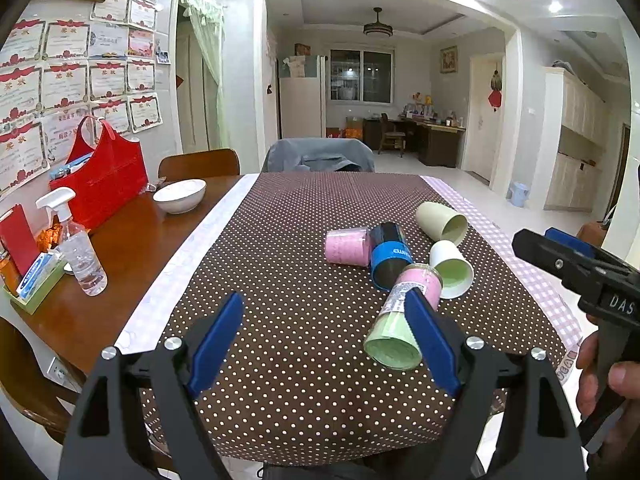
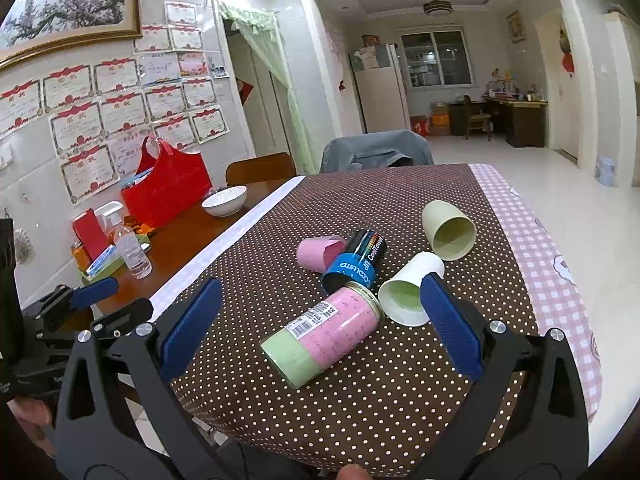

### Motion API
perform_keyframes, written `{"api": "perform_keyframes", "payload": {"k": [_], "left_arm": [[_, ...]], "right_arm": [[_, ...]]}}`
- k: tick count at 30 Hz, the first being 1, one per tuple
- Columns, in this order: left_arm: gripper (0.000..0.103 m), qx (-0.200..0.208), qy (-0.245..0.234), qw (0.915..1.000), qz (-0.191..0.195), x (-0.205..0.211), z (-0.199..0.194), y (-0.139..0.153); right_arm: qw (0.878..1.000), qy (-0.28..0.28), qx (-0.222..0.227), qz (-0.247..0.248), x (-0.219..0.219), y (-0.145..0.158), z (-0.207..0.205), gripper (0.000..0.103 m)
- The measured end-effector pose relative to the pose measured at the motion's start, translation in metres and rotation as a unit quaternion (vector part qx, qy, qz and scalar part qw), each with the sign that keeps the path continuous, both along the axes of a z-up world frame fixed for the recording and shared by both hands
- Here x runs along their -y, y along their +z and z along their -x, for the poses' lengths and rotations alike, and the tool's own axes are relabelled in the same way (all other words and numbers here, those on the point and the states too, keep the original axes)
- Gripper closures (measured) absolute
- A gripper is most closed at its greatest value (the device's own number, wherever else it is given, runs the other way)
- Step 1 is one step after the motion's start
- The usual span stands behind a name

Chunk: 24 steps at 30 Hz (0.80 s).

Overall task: Flip cup upside down
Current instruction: 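Close the right tool around the jar body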

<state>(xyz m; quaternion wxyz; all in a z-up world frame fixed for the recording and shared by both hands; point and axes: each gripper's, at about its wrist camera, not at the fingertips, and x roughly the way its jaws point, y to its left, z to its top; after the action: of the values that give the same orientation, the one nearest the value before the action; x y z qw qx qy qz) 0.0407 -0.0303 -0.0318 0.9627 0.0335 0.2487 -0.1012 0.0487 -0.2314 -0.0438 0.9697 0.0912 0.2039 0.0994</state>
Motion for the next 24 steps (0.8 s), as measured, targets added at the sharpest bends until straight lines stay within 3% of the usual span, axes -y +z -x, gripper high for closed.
{"api": "perform_keyframes", "payload": {"k": [6,10,14,19,22,24], "left_arm": [[0.022,0.012,0.007,0.9999,-0.01,-0.003,-0.01,0.003],[0.022,0.013,0.015,0.9997,-0.013,-0.008,-0.022,0.003],[0.022,0.005,0.024,0.9996,-0.012,-0.015,-0.035,-0.002],[0.022,-0.012,0.029,0.9994,-0.018,-0.018,-0.054,-0.013],[0.022,-0.025,0.029,0.999,-0.023,-0.017,-0.065,-0.021],[0.022,-0.038,0.028,0.9986,-0.025,-0.016,-0.073,-0.027]], "right_arm": [[0.999,0.038,0.011,0.029,-0.003,0.014,-0.013,0.006],[0.992,0.073,0.011,0.106,-0.018,0.018,-0.03,0.006],[0.968,0.139,-0.008,0.207,-0.037,0.006,-0.049,0.006],[0.94,0.215,-0.055,0.261,-0.044,-0.019,-0.07,0.006],[0.916,0.25,-0.075,0.304,-0.047,-0.034,-0.081,0.006],[0.894,0.276,-0.089,0.342,-0.048,-0.045,-0.085,0.006]]}}
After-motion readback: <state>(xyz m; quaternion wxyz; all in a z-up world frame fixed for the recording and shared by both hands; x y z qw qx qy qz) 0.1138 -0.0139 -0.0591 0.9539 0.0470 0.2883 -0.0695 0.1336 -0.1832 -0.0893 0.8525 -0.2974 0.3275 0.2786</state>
